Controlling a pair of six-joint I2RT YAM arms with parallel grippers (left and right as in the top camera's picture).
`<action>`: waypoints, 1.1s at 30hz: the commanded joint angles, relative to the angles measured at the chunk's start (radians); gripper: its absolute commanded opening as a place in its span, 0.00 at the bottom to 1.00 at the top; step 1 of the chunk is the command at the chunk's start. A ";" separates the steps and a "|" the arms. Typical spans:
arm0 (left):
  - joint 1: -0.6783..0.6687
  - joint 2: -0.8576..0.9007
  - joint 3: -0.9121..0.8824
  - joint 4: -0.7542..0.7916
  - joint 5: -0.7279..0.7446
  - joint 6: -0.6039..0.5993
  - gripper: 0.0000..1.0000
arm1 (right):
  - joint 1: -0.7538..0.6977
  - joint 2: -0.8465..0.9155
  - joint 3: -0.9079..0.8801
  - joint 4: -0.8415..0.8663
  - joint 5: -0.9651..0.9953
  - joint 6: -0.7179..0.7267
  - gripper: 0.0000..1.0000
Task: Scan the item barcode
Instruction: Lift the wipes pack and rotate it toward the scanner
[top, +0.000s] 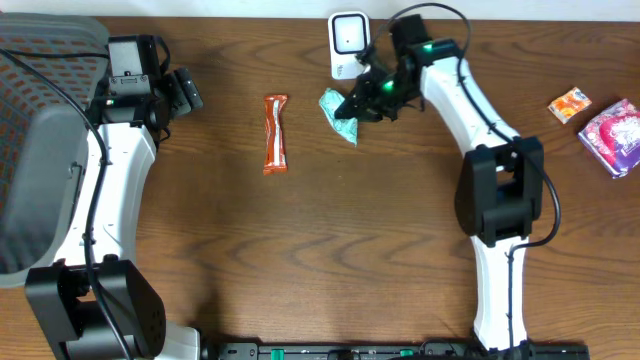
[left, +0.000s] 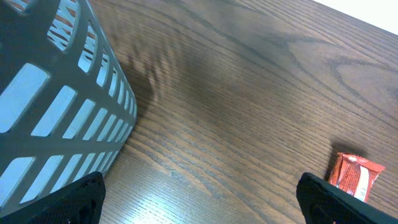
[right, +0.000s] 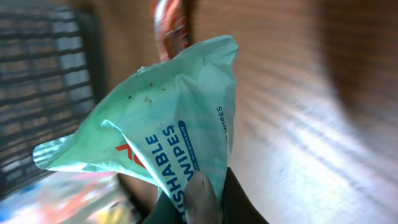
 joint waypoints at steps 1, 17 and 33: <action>0.004 0.005 0.005 -0.003 -0.009 -0.008 0.98 | -0.033 -0.005 -0.043 -0.005 -0.285 -0.060 0.01; 0.004 0.005 0.005 -0.003 -0.009 -0.008 0.98 | -0.109 -0.005 -0.181 -0.042 0.019 -0.060 0.01; 0.004 0.005 0.005 -0.003 -0.009 -0.008 0.98 | 0.044 -0.007 0.053 0.029 0.620 0.059 0.01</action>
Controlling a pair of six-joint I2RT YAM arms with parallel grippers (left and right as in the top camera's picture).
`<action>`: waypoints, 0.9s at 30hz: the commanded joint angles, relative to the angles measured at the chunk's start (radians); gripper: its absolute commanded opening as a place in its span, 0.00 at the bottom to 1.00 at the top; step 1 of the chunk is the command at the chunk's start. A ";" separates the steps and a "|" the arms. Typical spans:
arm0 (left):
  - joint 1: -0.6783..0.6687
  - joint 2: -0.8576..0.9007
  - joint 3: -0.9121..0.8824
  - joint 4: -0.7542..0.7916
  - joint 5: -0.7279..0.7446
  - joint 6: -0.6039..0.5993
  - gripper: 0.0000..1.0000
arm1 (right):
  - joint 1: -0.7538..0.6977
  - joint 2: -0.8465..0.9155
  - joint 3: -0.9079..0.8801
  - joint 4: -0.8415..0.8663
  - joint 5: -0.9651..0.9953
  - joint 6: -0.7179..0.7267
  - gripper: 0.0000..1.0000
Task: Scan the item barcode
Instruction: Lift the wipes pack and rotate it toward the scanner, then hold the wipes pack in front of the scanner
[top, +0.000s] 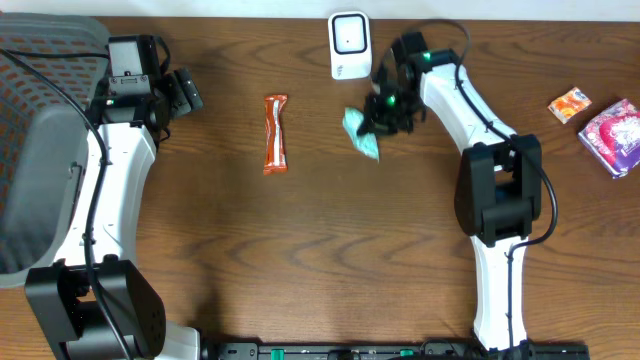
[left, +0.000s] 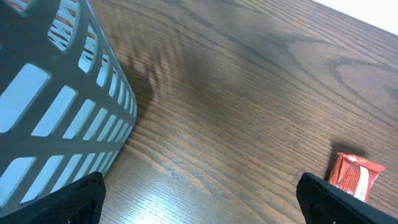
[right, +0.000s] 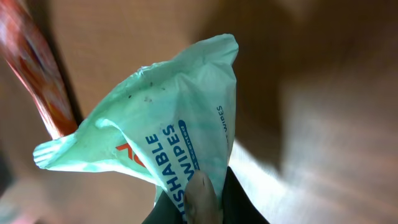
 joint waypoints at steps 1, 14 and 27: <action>0.004 0.005 0.005 -0.003 -0.009 -0.008 0.98 | 0.033 -0.008 0.085 0.064 0.216 0.028 0.01; 0.004 0.005 0.005 -0.003 -0.009 -0.008 0.98 | 0.121 -0.007 0.090 0.678 0.660 -0.006 0.01; 0.004 0.005 0.005 -0.003 -0.009 -0.008 0.98 | 0.107 0.027 0.070 0.855 0.660 -0.041 0.01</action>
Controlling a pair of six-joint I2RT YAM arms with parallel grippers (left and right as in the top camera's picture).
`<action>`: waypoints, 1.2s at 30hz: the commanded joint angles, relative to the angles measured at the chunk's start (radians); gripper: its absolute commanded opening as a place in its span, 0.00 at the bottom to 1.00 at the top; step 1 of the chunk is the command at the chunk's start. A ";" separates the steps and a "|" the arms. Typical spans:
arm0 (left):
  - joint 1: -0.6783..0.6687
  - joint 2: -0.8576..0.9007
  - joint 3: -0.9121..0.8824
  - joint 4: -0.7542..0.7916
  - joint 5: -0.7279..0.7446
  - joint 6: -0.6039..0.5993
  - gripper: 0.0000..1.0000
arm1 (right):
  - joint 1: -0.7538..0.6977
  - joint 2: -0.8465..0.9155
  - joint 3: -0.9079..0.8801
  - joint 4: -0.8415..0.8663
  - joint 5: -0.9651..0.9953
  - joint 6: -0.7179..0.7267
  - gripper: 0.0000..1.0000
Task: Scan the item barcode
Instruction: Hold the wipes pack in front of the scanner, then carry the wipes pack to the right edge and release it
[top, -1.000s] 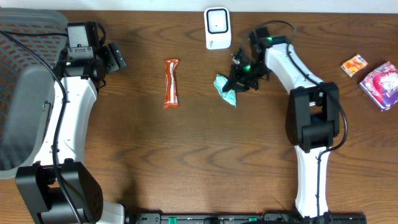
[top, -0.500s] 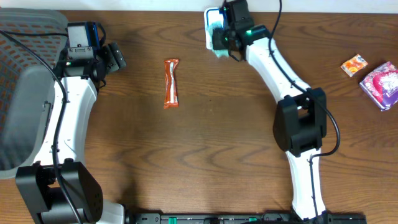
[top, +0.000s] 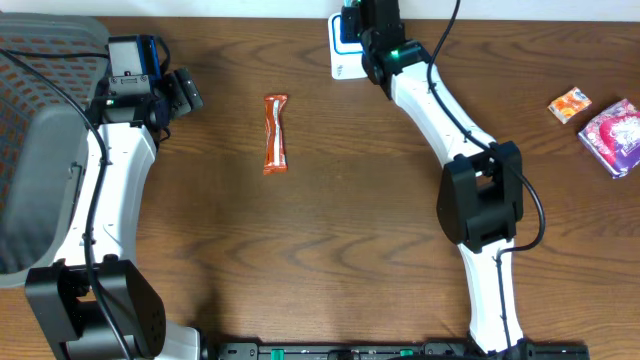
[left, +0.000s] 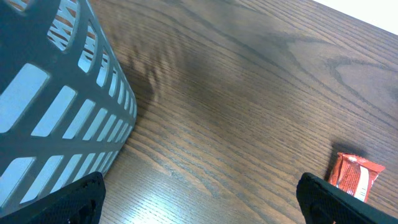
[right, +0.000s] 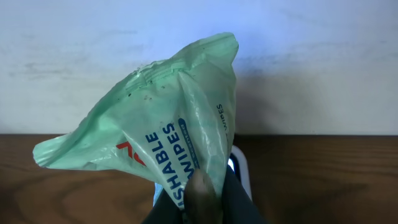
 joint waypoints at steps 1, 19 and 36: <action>0.004 0.005 0.005 -0.003 -0.009 -0.009 0.98 | -0.001 0.027 -0.002 0.008 0.023 -0.016 0.01; 0.004 0.005 0.005 -0.003 -0.009 -0.009 0.98 | -0.043 0.009 0.000 0.005 0.037 -0.016 0.01; 0.004 0.005 0.005 -0.003 -0.009 -0.009 0.98 | -0.394 -0.059 -0.001 -0.476 0.292 -0.015 0.01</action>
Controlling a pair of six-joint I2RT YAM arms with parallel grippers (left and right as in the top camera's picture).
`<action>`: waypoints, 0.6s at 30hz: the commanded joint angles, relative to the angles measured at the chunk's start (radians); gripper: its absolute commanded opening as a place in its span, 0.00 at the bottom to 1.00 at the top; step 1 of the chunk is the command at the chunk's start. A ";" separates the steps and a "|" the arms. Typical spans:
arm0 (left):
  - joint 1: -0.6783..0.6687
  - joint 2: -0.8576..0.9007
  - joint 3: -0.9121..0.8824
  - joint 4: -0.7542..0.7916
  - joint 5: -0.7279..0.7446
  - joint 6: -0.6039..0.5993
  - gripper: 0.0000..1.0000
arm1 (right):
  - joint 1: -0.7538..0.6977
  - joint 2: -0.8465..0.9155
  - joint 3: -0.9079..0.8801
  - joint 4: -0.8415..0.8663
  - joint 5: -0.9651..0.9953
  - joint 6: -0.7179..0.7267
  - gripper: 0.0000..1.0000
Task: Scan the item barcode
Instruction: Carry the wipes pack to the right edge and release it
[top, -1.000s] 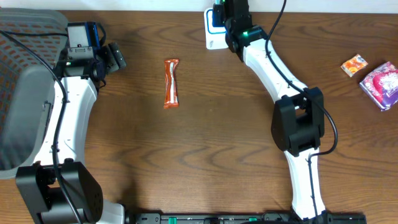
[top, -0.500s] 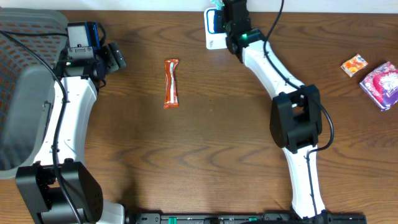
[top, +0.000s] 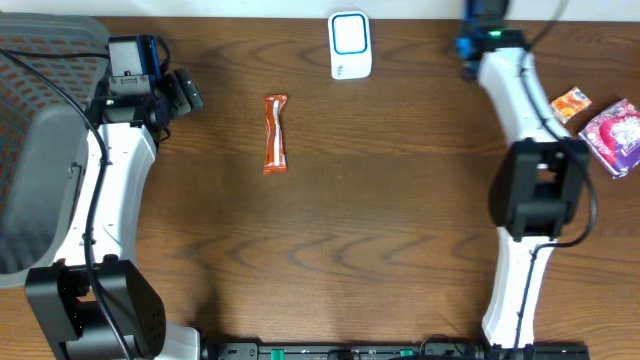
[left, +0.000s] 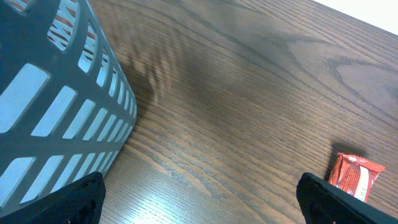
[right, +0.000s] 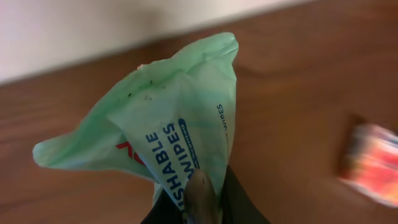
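Observation:
My right gripper (right: 204, 198) is shut on a crumpled green wipes packet (right: 168, 118), held off the table; white wall shows behind it. In the overhead view that arm reaches the table's back edge, right of the white scanner (top: 350, 44), and hides the packet. The scanner's blue-lit face is uncovered. An orange snack bar (top: 275, 132) lies left of the scanner, and its end (left: 352, 176) shows in the left wrist view. My left gripper (left: 199, 202) stands open above bare wood beside the basket.
A grey slotted basket (top: 40, 150) fills the left side, its wall (left: 56, 93) close to my left fingers. A small orange packet (top: 571, 104) and a pink packet (top: 612, 135) lie at the far right; a blurred pink-orange item (right: 372, 165) shows near my right gripper.
My right gripper, still shut on the wipes packet, was over the scanner and is now off to its right at the back edge. The scanner is uncovered. The left arm has not moved.
My right gripper held the wipes packet just in front of the scanner, then a little farther out over the table. Then it held the packet right over the scanner. Now the packet is right of the scanner. The left arm stayed still throughout.

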 joint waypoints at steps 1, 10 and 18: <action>0.004 0.005 0.005 -0.003 -0.009 -0.008 0.98 | -0.061 -0.043 0.002 -0.036 0.049 -0.012 0.01; 0.004 0.005 0.005 -0.003 -0.009 -0.008 0.98 | -0.217 -0.041 0.002 -0.092 0.049 0.131 0.01; 0.004 0.005 0.005 -0.003 -0.009 -0.008 0.98 | -0.301 -0.040 -0.018 -0.100 0.046 0.252 0.02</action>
